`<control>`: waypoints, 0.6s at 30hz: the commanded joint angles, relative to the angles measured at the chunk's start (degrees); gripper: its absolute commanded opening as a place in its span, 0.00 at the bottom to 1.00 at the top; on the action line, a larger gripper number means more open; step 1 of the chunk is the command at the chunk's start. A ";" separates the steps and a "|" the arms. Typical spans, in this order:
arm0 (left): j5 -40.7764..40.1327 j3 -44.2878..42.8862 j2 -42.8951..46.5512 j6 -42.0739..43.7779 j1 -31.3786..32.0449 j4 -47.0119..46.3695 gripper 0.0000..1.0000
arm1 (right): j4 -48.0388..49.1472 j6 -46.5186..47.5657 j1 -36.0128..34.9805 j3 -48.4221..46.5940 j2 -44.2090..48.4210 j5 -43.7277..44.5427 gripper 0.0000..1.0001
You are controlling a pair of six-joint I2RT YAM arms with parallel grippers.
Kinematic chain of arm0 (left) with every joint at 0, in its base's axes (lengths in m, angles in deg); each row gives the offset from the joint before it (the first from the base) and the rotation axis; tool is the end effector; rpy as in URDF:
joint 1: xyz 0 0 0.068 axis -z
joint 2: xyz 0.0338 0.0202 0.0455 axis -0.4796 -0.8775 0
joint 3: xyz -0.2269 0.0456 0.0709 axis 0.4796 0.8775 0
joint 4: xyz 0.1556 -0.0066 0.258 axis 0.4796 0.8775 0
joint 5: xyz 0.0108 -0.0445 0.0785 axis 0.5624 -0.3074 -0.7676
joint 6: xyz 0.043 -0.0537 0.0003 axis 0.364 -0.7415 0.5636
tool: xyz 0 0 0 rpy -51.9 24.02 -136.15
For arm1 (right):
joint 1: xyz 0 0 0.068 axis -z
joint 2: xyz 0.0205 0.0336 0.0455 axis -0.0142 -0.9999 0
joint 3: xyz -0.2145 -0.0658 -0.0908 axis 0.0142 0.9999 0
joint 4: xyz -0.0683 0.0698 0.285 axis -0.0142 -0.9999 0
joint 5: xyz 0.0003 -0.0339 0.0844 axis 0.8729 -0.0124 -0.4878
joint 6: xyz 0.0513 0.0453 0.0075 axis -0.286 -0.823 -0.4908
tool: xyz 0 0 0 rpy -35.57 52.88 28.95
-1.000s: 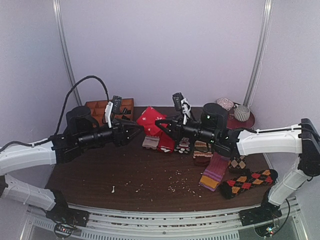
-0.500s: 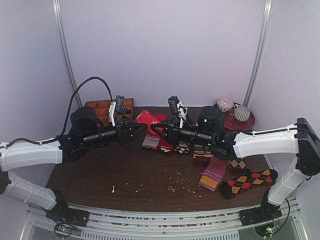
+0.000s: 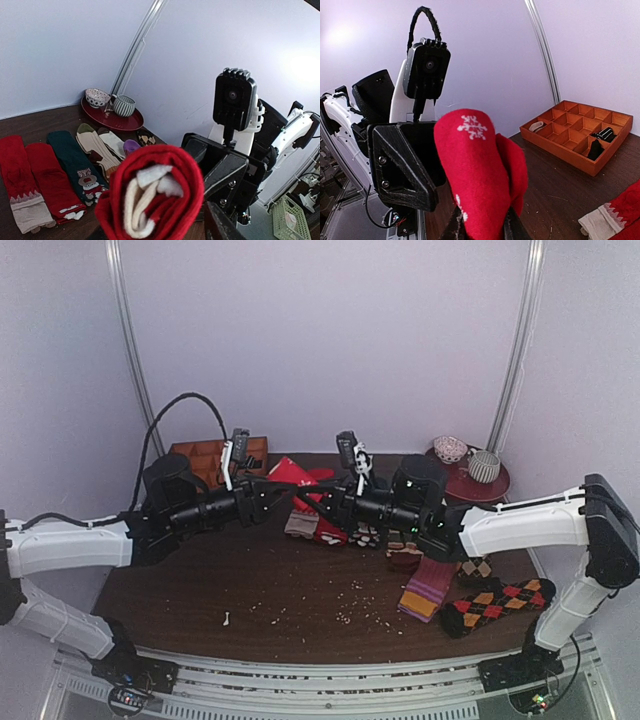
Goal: Roll the socks
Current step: Pass from the right arm to the left
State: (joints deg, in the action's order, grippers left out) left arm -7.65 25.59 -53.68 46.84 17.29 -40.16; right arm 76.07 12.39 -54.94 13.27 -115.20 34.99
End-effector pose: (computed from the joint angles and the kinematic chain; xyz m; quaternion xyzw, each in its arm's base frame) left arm 0.2304 -0.2664 0.2460 0.1918 0.6761 -0.5520 0.4488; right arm 0.2300 0.3517 0.2407 -0.3202 0.5737 0.5420 0.5240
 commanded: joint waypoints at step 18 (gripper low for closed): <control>3.37 1.17 0.92 1.04 0.01 -13.04 0.62 | 8.05 -6.97 -0.48 0.72 -3.86 -6.19 0.00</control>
State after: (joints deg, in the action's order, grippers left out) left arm -6.41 26.75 -53.68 46.82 17.14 -46.28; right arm 82.97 7.23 -54.94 13.31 -117.78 32.09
